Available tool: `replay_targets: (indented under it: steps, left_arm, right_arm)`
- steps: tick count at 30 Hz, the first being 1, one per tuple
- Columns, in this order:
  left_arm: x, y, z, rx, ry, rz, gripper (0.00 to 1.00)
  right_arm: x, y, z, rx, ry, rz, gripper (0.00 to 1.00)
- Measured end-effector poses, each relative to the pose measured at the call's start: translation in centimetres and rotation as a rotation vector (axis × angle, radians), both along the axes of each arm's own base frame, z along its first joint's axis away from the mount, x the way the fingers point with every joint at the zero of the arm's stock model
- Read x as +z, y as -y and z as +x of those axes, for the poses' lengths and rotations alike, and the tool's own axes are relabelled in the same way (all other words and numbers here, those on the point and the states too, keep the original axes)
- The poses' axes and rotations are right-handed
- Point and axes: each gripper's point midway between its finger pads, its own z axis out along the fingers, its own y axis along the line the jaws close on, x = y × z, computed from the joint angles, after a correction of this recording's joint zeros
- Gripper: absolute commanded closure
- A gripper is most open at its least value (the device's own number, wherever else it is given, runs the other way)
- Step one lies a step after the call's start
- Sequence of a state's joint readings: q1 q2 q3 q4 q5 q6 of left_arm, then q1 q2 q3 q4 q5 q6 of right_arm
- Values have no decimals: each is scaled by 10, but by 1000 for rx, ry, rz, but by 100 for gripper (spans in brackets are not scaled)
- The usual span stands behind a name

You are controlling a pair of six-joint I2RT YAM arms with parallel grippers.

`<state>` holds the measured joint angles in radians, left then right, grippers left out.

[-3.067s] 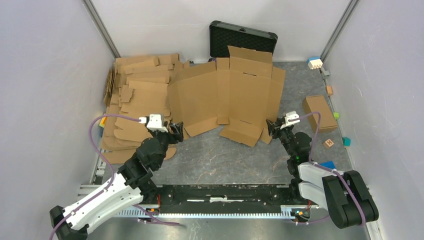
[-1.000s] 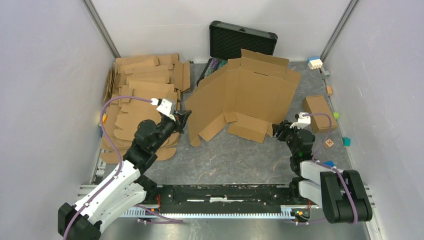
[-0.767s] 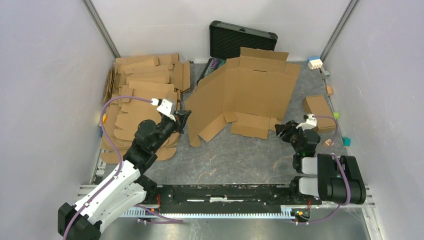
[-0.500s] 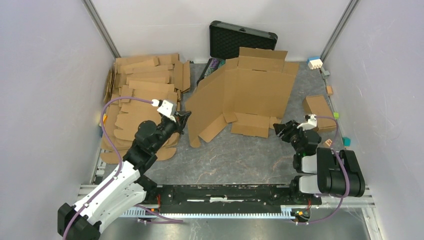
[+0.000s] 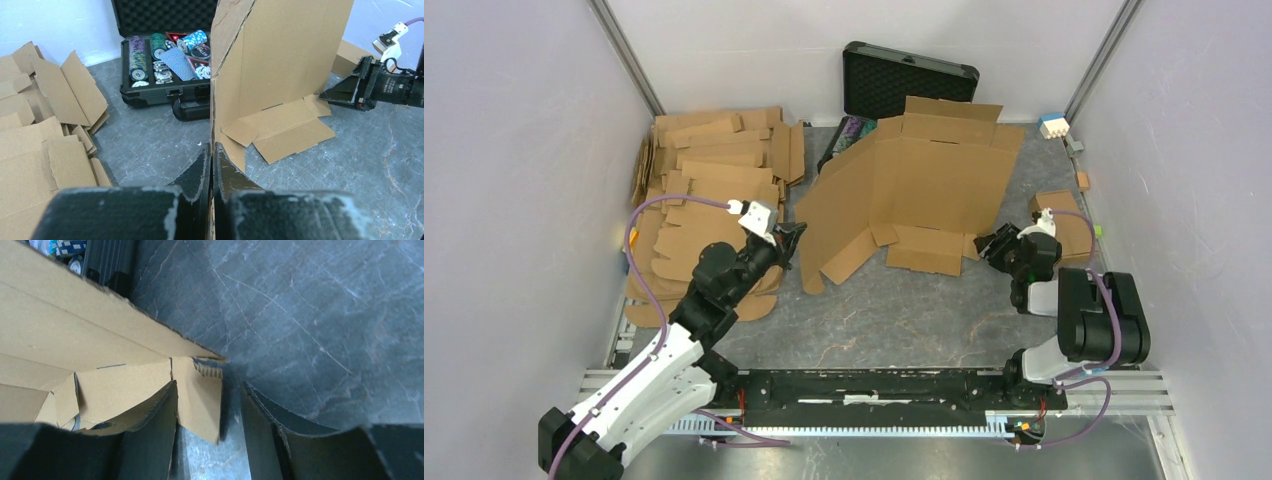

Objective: Fold the paper box

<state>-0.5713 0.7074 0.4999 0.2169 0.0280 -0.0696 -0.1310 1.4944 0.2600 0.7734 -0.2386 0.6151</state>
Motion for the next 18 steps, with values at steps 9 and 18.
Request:
replay_targets:
  steps: [9,18]
  left_arm:
    - [3,0,-2,-3,11,1,98]
    - [2,1,-2,-4,11,2,98]
  right_arm:
    - [-2,-16,15,55,-28,89,68]
    - [-1,-29,1,66,-75,243,94]
